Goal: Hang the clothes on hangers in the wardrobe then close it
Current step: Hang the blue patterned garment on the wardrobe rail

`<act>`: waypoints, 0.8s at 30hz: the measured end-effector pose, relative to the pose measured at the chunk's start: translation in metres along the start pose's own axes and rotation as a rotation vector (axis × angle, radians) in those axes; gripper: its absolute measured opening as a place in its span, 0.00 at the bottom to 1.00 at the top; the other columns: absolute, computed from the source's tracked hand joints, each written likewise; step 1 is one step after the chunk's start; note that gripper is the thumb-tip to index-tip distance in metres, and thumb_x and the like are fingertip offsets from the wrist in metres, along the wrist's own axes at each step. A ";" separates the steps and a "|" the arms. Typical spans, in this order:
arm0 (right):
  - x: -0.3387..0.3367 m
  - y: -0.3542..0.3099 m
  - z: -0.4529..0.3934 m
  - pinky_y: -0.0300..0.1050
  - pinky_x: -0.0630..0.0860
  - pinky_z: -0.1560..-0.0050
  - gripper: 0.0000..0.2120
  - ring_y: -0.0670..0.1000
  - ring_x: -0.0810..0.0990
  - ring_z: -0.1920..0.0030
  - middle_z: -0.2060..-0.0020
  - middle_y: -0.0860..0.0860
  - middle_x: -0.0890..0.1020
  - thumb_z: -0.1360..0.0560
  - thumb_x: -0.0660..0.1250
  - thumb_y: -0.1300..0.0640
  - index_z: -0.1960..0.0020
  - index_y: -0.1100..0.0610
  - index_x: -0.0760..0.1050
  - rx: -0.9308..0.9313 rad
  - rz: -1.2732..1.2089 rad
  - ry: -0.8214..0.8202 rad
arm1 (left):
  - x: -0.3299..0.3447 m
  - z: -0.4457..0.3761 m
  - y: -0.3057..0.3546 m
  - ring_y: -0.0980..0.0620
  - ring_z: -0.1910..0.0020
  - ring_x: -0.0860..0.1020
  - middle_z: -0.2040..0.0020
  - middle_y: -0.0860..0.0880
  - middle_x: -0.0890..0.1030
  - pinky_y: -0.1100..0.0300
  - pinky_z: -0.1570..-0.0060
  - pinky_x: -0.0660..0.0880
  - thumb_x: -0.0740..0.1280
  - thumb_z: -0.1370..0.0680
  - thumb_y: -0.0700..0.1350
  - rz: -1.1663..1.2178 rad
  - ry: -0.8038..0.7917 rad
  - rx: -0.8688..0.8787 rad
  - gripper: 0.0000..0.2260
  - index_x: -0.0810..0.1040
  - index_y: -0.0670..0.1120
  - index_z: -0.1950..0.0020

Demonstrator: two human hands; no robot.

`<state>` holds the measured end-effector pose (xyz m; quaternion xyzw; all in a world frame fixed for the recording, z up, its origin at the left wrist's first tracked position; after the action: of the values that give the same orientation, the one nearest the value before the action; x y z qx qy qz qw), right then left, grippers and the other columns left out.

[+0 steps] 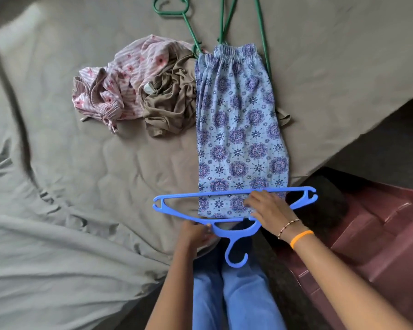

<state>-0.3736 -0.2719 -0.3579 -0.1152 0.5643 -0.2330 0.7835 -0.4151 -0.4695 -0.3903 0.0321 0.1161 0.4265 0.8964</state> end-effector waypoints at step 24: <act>-0.107 0.031 -0.002 0.46 0.69 0.59 0.08 0.62 0.79 0.55 0.56 0.59 0.78 0.25 0.58 0.69 0.49 0.65 0.74 0.389 -0.308 0.395 | -0.024 0.075 0.174 0.61 0.65 0.68 0.65 0.57 0.71 0.73 0.62 0.65 0.59 0.22 0.38 -0.504 0.126 1.128 0.03 0.71 0.44 0.51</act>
<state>-0.3951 -0.1916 -0.2834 0.0001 0.6263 -0.4701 0.6219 -0.5436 -0.3749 -0.2860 0.4473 0.3801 0.0756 0.8061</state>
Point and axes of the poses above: each hand's wrist, its own z-axis away from the middle knuckle, its own x-axis out of the palm, y = z × x, the point moved 10 cm from there along -z, towards the middle knuckle
